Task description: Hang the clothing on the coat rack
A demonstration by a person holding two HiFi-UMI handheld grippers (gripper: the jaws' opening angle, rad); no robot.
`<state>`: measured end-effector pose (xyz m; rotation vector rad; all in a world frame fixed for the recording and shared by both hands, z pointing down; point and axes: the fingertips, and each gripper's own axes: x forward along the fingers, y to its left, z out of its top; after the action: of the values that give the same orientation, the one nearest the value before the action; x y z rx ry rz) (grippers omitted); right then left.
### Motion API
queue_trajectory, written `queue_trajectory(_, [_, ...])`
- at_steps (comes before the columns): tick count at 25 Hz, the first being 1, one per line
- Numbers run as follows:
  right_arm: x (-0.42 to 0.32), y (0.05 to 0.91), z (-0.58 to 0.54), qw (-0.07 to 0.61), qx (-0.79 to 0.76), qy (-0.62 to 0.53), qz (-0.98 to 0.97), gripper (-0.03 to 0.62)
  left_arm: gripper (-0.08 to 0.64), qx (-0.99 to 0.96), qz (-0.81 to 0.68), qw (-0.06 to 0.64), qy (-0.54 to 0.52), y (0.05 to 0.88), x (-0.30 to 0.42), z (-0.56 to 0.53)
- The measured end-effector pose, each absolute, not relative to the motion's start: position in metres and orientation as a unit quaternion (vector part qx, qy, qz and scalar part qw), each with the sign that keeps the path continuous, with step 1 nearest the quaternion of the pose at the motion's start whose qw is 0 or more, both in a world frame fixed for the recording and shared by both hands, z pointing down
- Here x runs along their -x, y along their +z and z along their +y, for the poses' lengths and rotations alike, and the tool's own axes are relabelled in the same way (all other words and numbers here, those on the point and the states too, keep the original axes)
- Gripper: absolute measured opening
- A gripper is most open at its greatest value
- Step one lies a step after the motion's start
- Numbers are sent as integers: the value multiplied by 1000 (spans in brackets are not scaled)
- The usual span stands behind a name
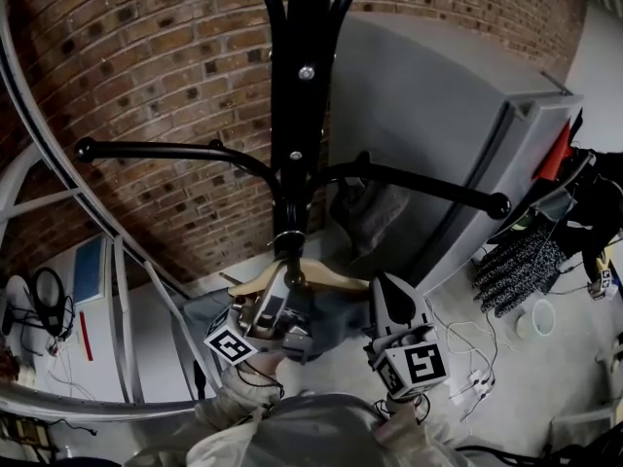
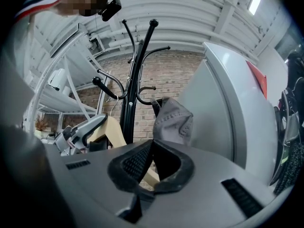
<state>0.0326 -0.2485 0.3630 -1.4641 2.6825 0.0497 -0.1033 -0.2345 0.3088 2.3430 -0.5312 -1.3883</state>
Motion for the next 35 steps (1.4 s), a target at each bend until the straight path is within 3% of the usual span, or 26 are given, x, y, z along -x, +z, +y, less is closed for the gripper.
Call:
queue_trajectory(21, [-27,372,-239,37,475,-7,879,23,127,-835,-211,231,-453,357,90,-231])
queue_trajectory(27, [-21,377,-231,43,463,-21,885,23,124,-873,-233,204,-378,372,73,-212])
queue_trajectory(35, [-7,390,-217,38,429,-35,902,23,41,-902,-308,172,-248,403,56,-204])
